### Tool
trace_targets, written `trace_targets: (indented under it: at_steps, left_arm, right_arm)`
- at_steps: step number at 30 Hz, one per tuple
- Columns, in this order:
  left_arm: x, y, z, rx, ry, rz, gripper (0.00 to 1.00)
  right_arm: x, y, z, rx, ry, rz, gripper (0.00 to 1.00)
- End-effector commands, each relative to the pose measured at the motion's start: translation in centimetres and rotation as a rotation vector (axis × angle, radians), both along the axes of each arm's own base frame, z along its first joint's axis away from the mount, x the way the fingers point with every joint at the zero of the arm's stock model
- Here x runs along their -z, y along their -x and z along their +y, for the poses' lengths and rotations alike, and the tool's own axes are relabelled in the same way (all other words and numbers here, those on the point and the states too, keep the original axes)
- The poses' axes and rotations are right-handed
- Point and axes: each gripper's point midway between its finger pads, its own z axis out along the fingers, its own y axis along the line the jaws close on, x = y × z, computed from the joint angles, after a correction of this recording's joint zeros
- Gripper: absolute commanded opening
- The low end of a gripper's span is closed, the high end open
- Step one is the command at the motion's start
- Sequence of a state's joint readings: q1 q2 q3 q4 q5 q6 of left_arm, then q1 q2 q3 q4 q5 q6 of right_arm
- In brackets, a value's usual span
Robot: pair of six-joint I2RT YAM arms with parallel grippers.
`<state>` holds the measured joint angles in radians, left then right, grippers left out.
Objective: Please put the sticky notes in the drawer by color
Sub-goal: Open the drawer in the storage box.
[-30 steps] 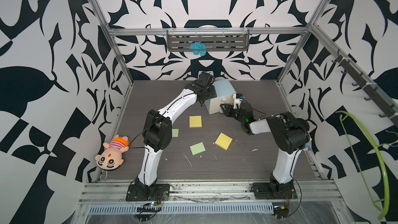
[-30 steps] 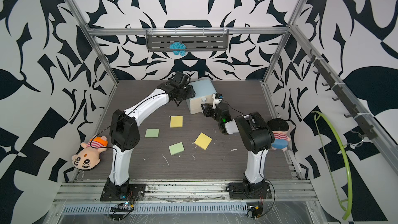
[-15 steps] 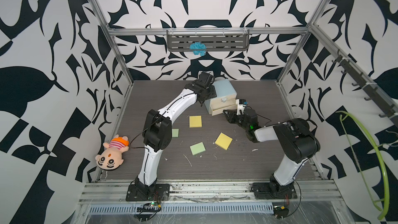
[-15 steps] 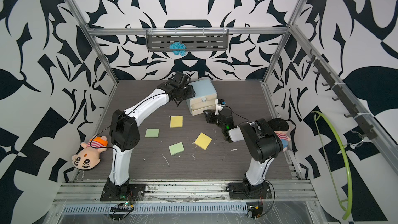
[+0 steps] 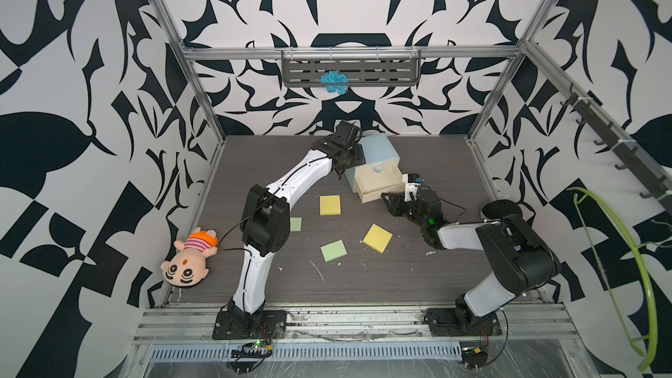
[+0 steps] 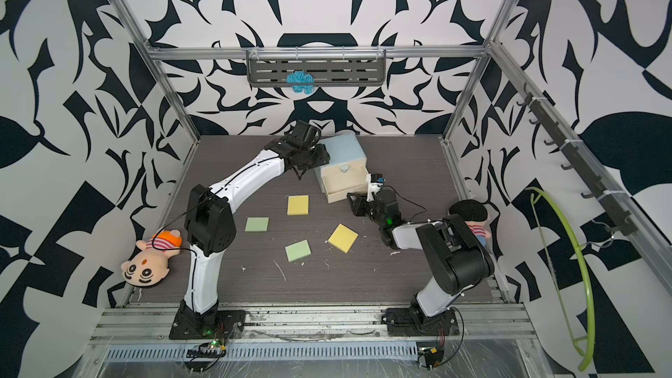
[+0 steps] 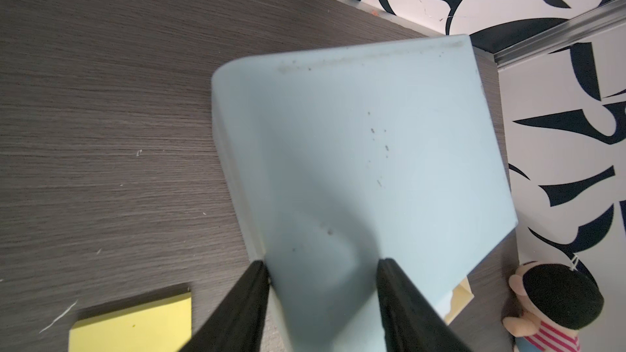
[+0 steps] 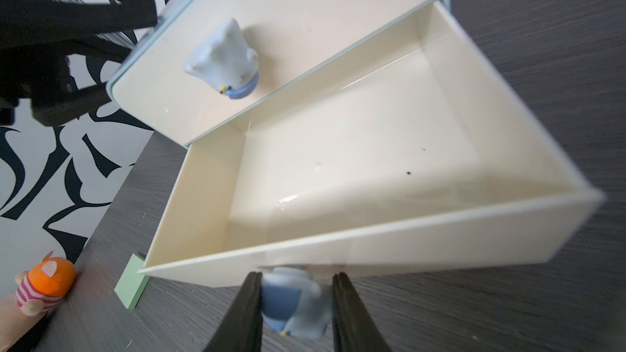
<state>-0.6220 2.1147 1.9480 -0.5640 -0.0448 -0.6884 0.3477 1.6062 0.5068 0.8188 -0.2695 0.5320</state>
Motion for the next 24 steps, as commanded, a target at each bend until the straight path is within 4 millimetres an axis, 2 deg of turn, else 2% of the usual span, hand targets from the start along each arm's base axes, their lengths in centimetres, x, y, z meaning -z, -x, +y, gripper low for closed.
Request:
trace_targets:
  at_steps: [1, 4, 6, 8, 13, 18, 21, 24]
  left_arm:
    - [4.4, 2.5, 0.9, 0.049, -0.095, 0.131, 0.56]
    - [4.1, 2.5, 0.8, 0.064, -0.089, 0.122, 0.58]
    - [3.8, 2.5, 0.6, 0.074, -0.083, 0.111, 0.6]
    - [3.5, 2.6, 0.6, 0.084, -0.079, 0.101, 0.62]
    - [1.7, 2.6, 0.3, 0.112, -0.062, 0.062, 0.7]
    - [-2.1, 3.0, 0.9, 0.129, -0.048, -0.022, 0.84]
    - [-4.2, 3.9, 2.2, 0.126, -0.064, -0.073, 0.97]
    - [-5.1, 5.3, 5.0, 0.071, -0.119, -0.122, 0.99]
  right_arm:
    - [-1.8, -0.3, 0.3, -0.017, 0.004, -0.058, 0.4]
    - [-2.0, 0.0, 0.3, -0.022, 0.003, -0.058, 0.66]
    - [-2.1, 0.5, 0.0, -0.014, 0.013, -0.055, 0.77]
    - [-2.0, 1.0, -0.6, 0.002, 0.035, -0.046, 0.82]
    - [-2.9, 2.9, -1.8, 0.003, 0.104, -0.043, 0.86]
    - [-5.9, 4.6, -2.4, -0.024, 0.169, -0.092, 0.87]
    - [-7.5, 5.5, -1.7, -0.07, 0.204, -0.129, 0.87]
    - [-8.8, 6.4, -0.3, -0.138, 0.223, -0.172, 0.87]
